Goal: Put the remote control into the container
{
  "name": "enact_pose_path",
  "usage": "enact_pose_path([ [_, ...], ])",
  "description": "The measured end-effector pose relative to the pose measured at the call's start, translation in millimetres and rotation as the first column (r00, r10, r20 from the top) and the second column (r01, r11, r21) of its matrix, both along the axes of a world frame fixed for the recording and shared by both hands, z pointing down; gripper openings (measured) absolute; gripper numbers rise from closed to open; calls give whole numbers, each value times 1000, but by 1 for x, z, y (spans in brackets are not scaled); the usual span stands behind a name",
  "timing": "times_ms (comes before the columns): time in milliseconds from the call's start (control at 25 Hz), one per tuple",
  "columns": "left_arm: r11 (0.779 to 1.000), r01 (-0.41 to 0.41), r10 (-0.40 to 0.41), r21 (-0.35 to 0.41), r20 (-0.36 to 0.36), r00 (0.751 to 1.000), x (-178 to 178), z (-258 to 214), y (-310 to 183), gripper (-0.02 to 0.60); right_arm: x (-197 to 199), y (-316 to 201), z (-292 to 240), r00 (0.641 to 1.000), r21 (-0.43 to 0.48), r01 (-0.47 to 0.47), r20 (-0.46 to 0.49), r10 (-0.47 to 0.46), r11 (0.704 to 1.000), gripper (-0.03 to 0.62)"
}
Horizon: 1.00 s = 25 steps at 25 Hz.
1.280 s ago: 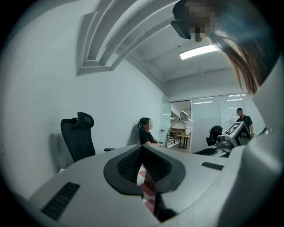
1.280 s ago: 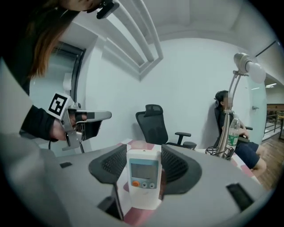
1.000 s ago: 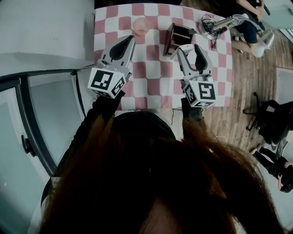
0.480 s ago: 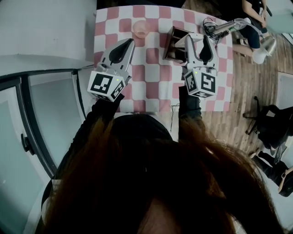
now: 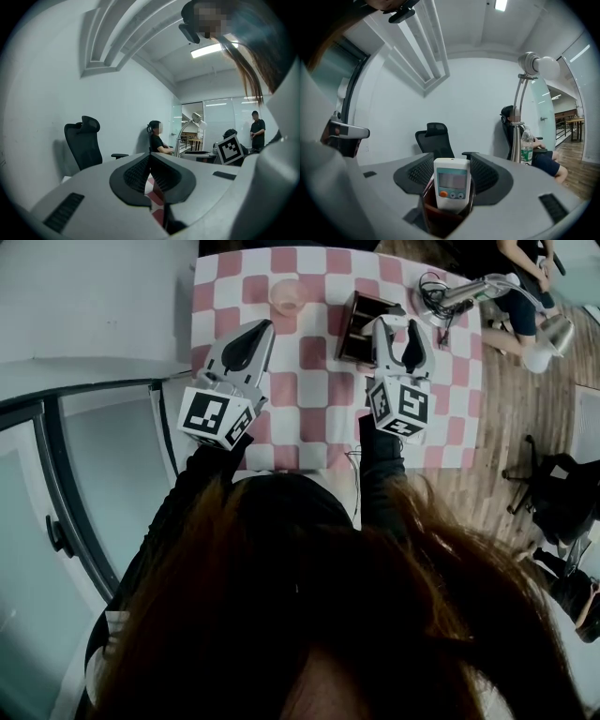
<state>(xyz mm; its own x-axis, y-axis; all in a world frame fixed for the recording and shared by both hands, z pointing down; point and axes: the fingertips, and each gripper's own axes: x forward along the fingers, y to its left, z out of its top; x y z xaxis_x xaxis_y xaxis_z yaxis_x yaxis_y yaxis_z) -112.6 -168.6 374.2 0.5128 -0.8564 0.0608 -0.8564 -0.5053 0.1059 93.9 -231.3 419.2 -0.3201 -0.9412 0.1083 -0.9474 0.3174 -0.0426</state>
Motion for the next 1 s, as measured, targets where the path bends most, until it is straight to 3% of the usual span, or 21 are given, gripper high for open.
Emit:
enact_pose_path([
  [240,1000,-3,3,-7,3,1000,2,3,-1,9,-4,-2,22,999,-53,12,-40,-14,999,249],
  [640,1000,6,-6,-1,-10,1000,1,-1,0,9,-17,0,25,989,-59,49,-140,-57,997,250],
  [880,1000,12,-12,18,-14,1000,-1,-9,2,9,-23,2,16,987,-36,86,-132,-90,996,250],
  [1000,999,14,-13,29,-16,1000,-1,-15,5,9,-20,4,-3,991,17,80,-110,-78,997,249],
])
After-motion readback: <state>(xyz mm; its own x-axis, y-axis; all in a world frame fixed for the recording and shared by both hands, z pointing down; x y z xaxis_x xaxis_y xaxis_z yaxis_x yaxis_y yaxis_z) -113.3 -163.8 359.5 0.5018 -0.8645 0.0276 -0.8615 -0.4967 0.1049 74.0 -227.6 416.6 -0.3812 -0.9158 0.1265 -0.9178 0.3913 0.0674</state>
